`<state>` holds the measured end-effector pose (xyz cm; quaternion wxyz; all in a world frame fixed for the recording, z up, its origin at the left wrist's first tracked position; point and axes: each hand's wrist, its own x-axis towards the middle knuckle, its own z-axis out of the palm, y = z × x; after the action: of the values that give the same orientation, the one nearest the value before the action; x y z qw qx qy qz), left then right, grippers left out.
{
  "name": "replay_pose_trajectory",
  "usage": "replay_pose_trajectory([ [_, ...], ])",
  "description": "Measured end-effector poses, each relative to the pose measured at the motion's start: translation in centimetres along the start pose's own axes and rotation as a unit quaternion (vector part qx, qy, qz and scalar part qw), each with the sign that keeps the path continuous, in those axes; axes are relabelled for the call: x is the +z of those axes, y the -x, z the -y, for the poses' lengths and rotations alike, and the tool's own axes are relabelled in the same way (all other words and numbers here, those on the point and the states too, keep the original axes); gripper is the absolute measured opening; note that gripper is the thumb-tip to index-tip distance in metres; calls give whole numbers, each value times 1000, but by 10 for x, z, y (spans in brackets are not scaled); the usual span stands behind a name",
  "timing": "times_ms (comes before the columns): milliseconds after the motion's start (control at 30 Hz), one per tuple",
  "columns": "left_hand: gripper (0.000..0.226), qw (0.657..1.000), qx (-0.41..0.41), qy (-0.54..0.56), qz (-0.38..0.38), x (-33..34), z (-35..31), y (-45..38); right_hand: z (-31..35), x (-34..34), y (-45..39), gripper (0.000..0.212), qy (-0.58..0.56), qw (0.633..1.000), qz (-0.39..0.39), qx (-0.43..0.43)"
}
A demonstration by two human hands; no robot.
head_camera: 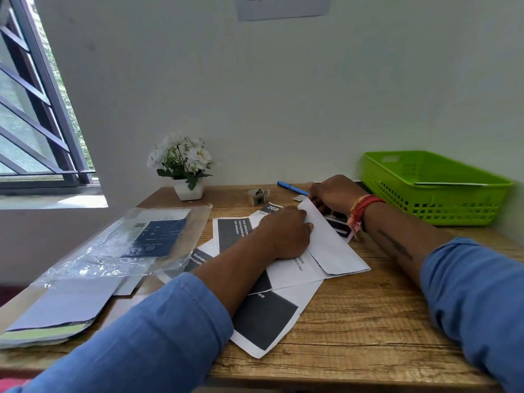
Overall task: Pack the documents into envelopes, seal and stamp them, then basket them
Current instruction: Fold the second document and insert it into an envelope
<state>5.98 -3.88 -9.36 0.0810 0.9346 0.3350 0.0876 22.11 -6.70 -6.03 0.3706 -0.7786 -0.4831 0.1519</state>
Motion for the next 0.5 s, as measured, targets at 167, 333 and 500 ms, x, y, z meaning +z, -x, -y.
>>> replay_pose_trajectory([
  [167,46,999,-4,-25,-24,1,0,1,4,-5,4,40,93,994,29,-43],
  [333,53,995,-46,-50,-73,1,0,5,10,-7,12,38,175,983,53,-34],
  [500,37,990,-34,27,-132,-6,0,9,12,-15,13,37,98,995,-2,-30],
])
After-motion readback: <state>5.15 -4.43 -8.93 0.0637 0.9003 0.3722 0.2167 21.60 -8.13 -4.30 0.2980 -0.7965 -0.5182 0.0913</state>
